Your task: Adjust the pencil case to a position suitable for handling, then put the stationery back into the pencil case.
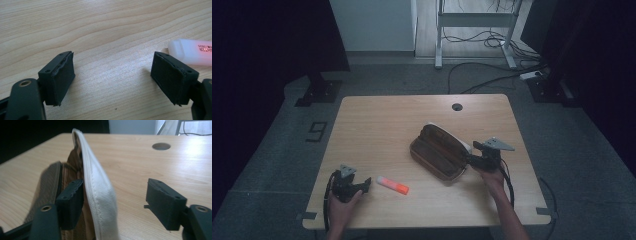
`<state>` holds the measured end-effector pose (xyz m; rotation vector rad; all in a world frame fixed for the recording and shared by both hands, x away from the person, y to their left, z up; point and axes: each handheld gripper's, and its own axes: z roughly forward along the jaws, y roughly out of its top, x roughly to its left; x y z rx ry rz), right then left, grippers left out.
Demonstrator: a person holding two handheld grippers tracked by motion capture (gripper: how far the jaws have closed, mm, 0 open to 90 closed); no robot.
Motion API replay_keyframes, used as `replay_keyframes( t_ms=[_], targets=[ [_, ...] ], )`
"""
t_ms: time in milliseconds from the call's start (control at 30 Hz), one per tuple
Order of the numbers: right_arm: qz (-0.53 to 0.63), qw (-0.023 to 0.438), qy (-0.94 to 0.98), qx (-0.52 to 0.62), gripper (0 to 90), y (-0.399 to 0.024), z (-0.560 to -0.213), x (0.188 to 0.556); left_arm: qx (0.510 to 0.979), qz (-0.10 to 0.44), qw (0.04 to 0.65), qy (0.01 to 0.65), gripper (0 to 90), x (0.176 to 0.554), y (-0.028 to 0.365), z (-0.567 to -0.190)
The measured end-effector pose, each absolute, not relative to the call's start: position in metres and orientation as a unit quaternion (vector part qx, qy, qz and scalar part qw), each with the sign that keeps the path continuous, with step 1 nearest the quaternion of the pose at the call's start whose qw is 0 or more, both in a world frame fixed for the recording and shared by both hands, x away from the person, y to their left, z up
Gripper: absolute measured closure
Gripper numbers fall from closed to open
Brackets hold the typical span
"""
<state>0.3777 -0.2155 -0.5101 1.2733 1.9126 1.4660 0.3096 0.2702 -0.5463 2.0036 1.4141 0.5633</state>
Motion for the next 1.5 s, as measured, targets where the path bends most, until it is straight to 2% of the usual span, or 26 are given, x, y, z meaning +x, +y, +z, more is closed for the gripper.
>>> replay_keyframes(
  t_ms=[167,267,367,667,1000,1500],
  targets=[
    [0.540,0.207,0.677,0.454,28.9,-0.222,-0.501,0.370,0.758,0.213,0.308,0.535,18.9,0.310,0.270,-0.546],
    [0.532,0.241,0.674,0.452,28.0,-0.221,-0.495,0.362,0.758,0.213,0.308,0.535,18.9,0.310,0.270,-0.546],
    [0.532,0.246,0.675,0.448,28.4,-0.220,-0.492,0.359,0.758,0.213,0.308,0.535,18.9,0.310,0.270,-0.546],
    [0.546,0.212,0.688,0.428,29.2,-0.211,-0.482,0.352,0.758,0.213,0.308,0.535,18.9,0.310,0.270,-0.546],
    [0.558,0.174,0.713,0.386,31.6,-0.179,-0.480,0.342,0.758,0.213,0.308,0.535,18.9,0.310,0.270,-0.546],
    [0.545,0.152,0.744,0.356,30.1,-0.140,-0.491,0.337,0.758,0.213,0.308,0.535,18.9,0.310,0.270,-0.546]
  ],
)
